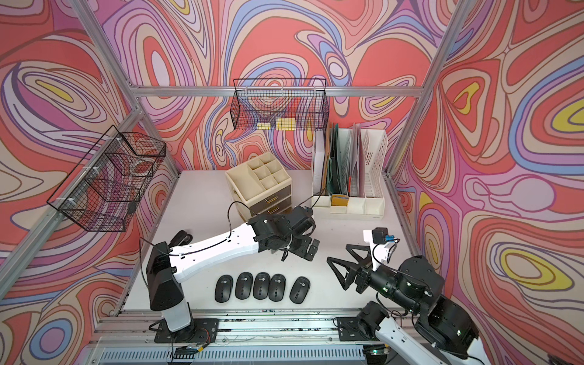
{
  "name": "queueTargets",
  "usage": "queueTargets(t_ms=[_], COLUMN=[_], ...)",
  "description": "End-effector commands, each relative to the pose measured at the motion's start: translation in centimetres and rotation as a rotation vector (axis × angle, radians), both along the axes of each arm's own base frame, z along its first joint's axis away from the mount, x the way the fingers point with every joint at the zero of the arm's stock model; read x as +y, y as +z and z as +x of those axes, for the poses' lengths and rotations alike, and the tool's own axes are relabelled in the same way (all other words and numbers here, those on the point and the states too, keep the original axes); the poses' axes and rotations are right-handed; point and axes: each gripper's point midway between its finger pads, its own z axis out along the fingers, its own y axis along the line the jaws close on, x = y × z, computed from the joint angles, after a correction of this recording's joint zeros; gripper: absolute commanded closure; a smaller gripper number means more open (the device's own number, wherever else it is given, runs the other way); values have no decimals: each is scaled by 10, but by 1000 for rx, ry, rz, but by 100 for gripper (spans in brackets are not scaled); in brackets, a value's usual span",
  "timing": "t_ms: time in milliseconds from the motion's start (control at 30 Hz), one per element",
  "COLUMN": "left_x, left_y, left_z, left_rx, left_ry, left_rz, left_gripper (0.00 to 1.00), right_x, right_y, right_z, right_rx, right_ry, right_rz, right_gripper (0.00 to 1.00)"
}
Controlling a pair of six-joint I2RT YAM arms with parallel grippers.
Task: Take the mice out of the drawer
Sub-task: Place the mouse at the center of the board, then pick up the mouse from the drawer.
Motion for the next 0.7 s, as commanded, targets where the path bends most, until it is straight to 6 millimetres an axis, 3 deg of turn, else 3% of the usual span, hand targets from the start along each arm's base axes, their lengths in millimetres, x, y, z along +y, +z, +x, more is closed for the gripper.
queueTargets(t_ms=[0, 300, 400, 600, 667], left_x=[6, 9, 8, 13, 14], left_y=[9, -10, -13, -23, -29], left_z=[7, 52, 68, 99, 107], left_rx=[-29, -58, -97, -155, -184], left_ry=[-107, -171, -180, -163, -167], left_rz=[53, 112, 121, 170, 203], left_gripper=[12, 62, 71, 98, 100], right_x=[-17, -31, -35, -39, -41], right_y=[2, -23, -26, -28, -27], right_z=[15, 34, 34, 31, 30], right_rx=[-27, -14, -6, -3, -7], right_ry=[-134, -255, -271, -278, -281], right_rz=[19, -85, -117, -115, -109], right_gripper=[3, 3, 3, 3, 3])
